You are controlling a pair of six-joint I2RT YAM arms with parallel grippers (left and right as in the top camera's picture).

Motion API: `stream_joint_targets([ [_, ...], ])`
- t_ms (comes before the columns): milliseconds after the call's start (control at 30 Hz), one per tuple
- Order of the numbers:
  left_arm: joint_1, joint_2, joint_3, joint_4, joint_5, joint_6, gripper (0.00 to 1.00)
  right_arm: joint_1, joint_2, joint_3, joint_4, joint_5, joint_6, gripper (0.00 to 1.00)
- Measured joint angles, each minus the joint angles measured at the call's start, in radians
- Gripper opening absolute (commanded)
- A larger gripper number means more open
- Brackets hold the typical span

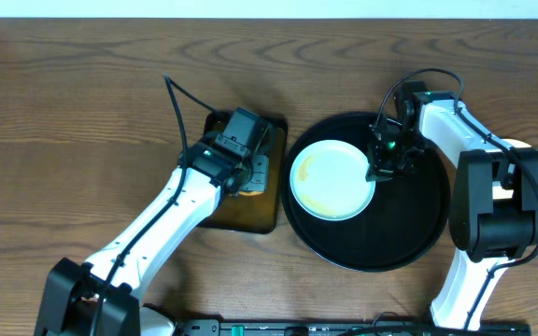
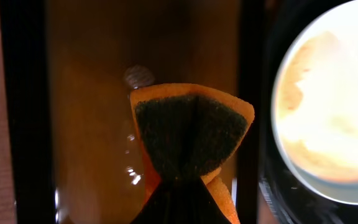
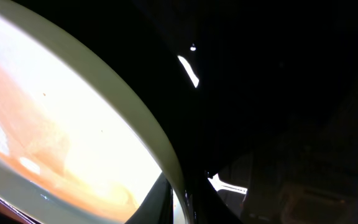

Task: Clean dirty plates on tray and stack at the side
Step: 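Return the sponge to the water tray and release it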

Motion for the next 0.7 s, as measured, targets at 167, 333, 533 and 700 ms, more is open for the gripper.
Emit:
stream_joint_targets([
  [167,0.026,0.045,-0.018,0.015,-0.007,0.0,0.08,0.007,-0.016,-0.035,0.047,-0.023,0.013,0.01],
  [333,0.031,0.114,-0.018,0.069,-0.013,0.0,0.08,0.007,-0.031,-0.063,0.071,-0.037,0.034,0.01],
  [533,0.076,0.203,-0.018,0.135,-0.017,0.01,0.48,0.007,-0.035,-0.068,0.072,-0.043,0.039,0.01],
  [700,0.128,0.211,-0.019,0.131,-0.022,0.015,0.63,0.006,-0.061,-0.091,0.079,-0.028,0.043,0.01],
])
